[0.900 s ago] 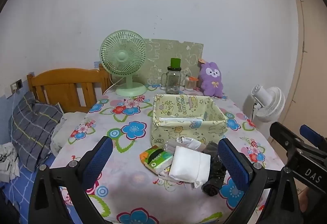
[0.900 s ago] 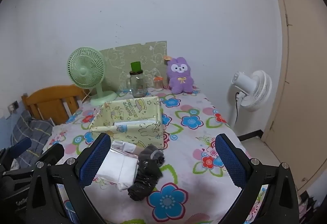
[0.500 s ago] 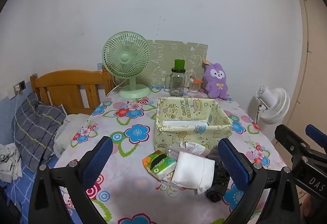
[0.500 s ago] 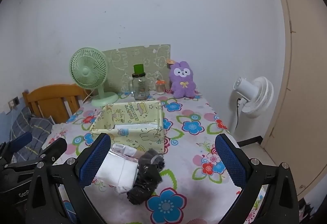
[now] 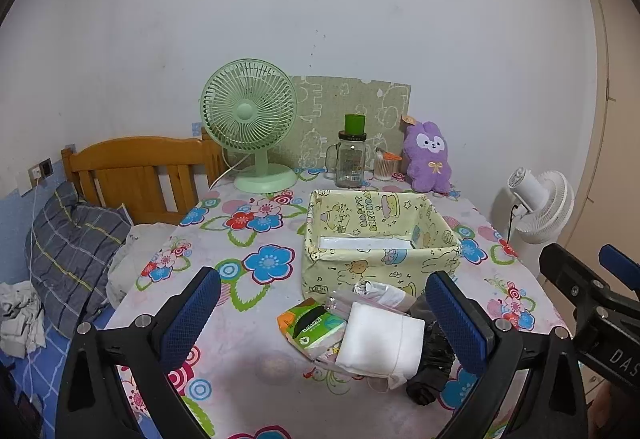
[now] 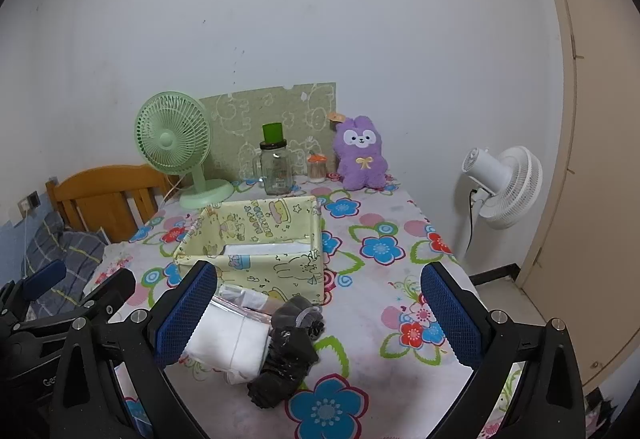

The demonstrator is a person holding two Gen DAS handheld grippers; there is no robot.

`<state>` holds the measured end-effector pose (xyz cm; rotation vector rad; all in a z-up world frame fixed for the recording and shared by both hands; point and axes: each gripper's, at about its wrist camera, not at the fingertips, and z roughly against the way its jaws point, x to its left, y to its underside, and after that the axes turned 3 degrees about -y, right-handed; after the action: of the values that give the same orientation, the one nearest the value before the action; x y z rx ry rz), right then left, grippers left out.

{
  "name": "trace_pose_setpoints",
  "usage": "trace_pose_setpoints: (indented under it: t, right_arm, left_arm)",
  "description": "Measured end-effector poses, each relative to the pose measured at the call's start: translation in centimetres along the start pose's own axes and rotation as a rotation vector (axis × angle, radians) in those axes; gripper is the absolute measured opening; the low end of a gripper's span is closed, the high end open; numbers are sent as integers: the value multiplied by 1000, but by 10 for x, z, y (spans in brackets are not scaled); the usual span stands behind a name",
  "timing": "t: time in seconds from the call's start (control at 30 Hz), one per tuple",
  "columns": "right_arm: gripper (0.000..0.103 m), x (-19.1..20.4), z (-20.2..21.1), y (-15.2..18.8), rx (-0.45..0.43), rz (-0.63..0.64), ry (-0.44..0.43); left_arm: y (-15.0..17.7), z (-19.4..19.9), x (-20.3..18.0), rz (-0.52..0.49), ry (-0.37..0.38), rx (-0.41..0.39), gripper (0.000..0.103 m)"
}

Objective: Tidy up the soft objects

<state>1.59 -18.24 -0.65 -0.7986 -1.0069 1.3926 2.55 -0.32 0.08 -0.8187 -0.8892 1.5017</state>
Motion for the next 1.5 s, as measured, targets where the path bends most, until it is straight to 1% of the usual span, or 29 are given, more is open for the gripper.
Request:
trace_pose_setpoints:
  t: [0.3,0.5,0.6,0.73,0.97,1.5]
  right_arm:
    - [103,-3,0,-1,-6,-11,-13]
    - [103,-2,-1,-3,-4,-5,-15]
    - [103,-3,-2,-4,-2,-8,-18]
    - [103,-2,-2,-4,-4,-13,-18]
    - [103,2,-1,-3,-6,-5,-10]
    - [103,6,2,-3,-8,-9,-20]
  left_arm:
    - [1,0,0,-8,1,-9,102]
    - [3,3,-9,-36,11,-14,103]
    - [2,2,-8,-18,-2,-10,103]
    - [2,1,-8,-9,-1,-3,103]
    - [3,-2,-10,-8,-11,5,102]
    - [2,-2,-9,-8,-10,4,102]
